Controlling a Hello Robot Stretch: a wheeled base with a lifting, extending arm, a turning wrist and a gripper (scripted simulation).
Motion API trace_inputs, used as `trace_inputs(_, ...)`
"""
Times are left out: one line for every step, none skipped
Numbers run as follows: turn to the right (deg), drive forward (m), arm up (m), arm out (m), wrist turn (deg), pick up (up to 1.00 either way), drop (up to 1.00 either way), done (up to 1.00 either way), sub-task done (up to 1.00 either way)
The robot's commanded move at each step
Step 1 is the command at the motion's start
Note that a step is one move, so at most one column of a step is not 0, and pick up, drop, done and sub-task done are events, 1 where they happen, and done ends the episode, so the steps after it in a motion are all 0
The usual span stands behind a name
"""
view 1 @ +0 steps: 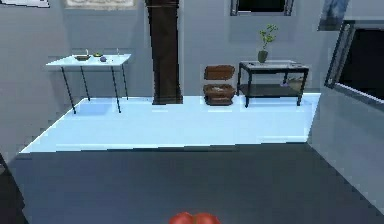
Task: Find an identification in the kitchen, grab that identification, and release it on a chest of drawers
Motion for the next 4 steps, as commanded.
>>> trace_inputs(18.0, 0.00, 0.00, 0.00, 0.0, 0.00, 0.00, 0.00, 0.00)
trace_inputs(0.0, 1.00, 0.00, 0.00, 0.0, 0.00, 0.00, 0.00, 0.00)
trace_inputs(3.0, 0.00, 0.00, 0.00, 0.0, 0.00, 0.00, 0.00, 0.00)
trace_inputs(0.0, 1.00, 0.00, 0.00, 0.0, 0.00, 0.00, 0.00, 0.00)
